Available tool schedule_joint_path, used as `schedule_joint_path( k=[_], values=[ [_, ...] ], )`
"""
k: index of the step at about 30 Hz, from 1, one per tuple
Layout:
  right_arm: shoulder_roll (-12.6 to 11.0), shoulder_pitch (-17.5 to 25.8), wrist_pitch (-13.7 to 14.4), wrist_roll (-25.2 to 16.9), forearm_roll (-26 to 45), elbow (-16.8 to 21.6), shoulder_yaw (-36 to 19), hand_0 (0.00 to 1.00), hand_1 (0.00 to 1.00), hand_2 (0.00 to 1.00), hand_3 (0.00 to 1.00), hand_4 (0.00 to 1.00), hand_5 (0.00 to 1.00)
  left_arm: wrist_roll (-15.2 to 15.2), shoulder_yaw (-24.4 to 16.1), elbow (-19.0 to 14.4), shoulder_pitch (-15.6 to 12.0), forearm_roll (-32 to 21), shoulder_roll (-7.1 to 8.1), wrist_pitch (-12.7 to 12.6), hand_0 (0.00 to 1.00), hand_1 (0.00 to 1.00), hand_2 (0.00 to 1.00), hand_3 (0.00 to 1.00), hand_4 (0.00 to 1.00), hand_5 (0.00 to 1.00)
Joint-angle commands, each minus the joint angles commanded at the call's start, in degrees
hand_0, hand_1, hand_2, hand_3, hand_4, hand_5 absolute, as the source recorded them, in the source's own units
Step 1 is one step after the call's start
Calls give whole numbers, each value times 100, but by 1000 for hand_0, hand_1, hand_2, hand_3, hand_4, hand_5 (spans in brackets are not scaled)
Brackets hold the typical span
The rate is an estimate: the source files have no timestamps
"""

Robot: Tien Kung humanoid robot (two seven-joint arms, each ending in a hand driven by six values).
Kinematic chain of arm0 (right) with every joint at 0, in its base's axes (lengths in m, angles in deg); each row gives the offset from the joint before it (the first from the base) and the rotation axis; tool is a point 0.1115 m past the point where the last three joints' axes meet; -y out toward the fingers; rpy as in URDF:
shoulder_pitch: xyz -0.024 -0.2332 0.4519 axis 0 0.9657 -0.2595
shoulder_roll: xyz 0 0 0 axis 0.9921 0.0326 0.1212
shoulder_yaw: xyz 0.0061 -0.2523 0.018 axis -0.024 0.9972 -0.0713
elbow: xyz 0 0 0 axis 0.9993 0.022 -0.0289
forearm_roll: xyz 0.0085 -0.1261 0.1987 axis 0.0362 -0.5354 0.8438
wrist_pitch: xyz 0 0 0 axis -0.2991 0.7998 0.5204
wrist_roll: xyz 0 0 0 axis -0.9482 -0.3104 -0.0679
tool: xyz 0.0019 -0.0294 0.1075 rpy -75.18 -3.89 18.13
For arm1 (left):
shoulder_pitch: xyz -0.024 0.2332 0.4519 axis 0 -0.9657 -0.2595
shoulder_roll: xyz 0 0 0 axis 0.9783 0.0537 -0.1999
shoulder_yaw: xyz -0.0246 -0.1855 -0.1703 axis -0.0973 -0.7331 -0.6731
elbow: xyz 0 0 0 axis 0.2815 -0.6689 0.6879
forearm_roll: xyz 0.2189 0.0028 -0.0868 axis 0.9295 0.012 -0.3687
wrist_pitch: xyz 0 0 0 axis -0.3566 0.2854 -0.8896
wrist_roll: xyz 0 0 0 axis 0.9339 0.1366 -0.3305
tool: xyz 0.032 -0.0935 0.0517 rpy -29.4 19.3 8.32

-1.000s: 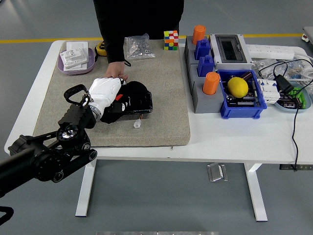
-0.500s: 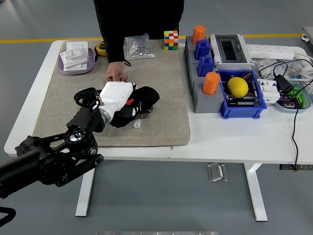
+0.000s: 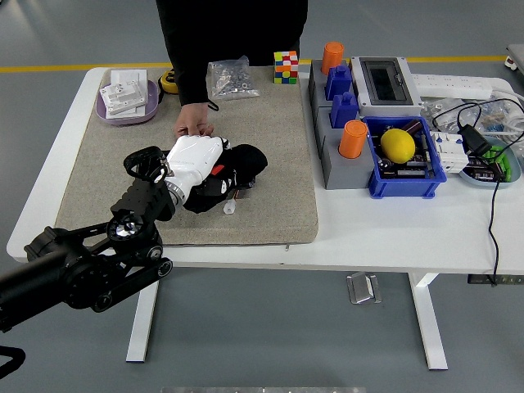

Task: Pick the rag up,wipe the panel,place it on the desk

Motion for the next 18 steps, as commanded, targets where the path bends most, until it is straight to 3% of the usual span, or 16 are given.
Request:
schedule_joint_path(
  k=[18],
  values=[
    [53,58,17,-23,-34,0,-71,759,705,715,592,922,576,-21,-274,368,-145,59,299,-28,218,119,456,395,461,2]
  ],
)
